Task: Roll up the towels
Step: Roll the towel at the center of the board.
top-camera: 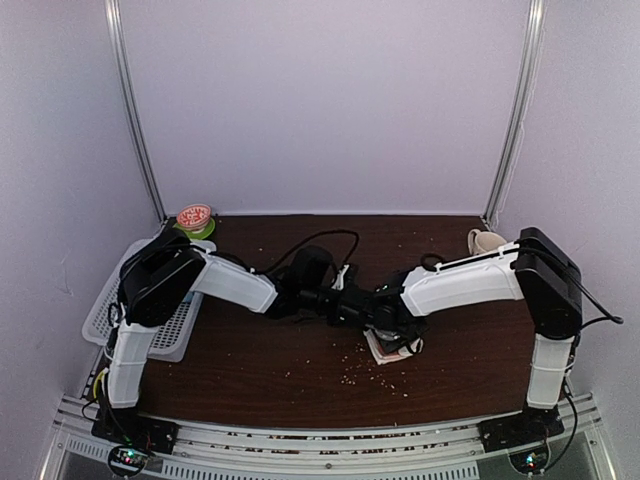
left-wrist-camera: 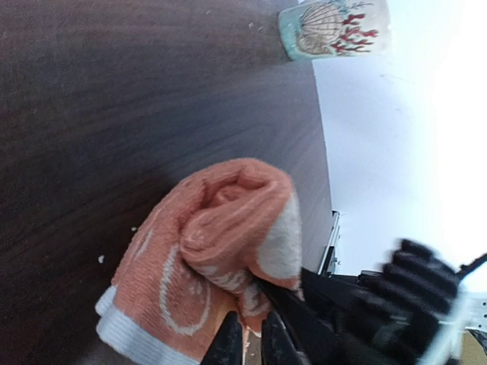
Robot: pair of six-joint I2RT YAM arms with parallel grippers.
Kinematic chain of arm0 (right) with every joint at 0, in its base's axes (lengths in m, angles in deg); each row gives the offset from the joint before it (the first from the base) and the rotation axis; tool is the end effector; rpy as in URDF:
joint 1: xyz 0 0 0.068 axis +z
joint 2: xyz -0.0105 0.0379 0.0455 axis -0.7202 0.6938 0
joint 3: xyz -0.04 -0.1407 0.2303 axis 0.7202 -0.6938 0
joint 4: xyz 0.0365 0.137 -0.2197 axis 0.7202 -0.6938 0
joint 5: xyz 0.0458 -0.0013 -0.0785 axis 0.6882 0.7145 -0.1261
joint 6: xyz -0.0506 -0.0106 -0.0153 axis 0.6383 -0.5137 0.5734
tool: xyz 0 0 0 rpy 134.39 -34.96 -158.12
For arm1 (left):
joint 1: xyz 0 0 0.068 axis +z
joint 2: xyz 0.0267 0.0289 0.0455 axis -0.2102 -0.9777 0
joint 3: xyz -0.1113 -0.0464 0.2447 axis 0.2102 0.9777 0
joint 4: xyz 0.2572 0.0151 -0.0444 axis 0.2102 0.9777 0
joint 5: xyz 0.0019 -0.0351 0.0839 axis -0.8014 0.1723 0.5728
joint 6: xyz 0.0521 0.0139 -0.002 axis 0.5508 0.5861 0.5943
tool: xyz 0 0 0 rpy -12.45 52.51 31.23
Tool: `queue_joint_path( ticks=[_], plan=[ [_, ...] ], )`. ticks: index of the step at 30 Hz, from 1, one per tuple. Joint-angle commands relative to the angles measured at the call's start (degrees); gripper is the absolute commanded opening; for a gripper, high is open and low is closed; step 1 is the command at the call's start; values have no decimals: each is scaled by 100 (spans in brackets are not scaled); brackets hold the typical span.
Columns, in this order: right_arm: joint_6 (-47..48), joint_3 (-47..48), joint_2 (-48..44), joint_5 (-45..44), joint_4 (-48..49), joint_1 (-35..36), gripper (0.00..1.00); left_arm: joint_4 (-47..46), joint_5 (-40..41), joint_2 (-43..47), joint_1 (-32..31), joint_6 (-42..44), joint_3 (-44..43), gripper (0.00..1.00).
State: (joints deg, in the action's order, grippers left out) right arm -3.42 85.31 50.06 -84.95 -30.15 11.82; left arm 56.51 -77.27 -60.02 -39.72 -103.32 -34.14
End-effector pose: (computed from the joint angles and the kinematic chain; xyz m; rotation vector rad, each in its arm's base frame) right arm 0.1949 0.2766 0.1478 -0.4618 2.6832 -0.5265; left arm 0.2800 -0.3886 0.1256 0.1036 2.5538 -1.7062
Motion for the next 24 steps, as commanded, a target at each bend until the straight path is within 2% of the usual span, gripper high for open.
queue_joint_path(
  ticks=[1, 8, 15, 22, 24],
  plan=[
    [9, 49, -191, 158, 228, 33, 0, 230, -86, -303, -26, 15, -145, 9],
    [32, 96, -366, 258, 262, 35, 0, 849, 169, -353, -26, 280, -202, 5],
    [95, 95, -682, 473, 388, 39, 11, 1069, 374, -373, -27, 319, -196, 2],
    [97, 38, -752, 635, 475, 30, 17, 1143, 412, -367, -26, 317, -231, 1],
    [71, -18, -720, 573, 483, 35, 16, 1116, 398, -346, -32, 316, -216, 1]
  ],
)
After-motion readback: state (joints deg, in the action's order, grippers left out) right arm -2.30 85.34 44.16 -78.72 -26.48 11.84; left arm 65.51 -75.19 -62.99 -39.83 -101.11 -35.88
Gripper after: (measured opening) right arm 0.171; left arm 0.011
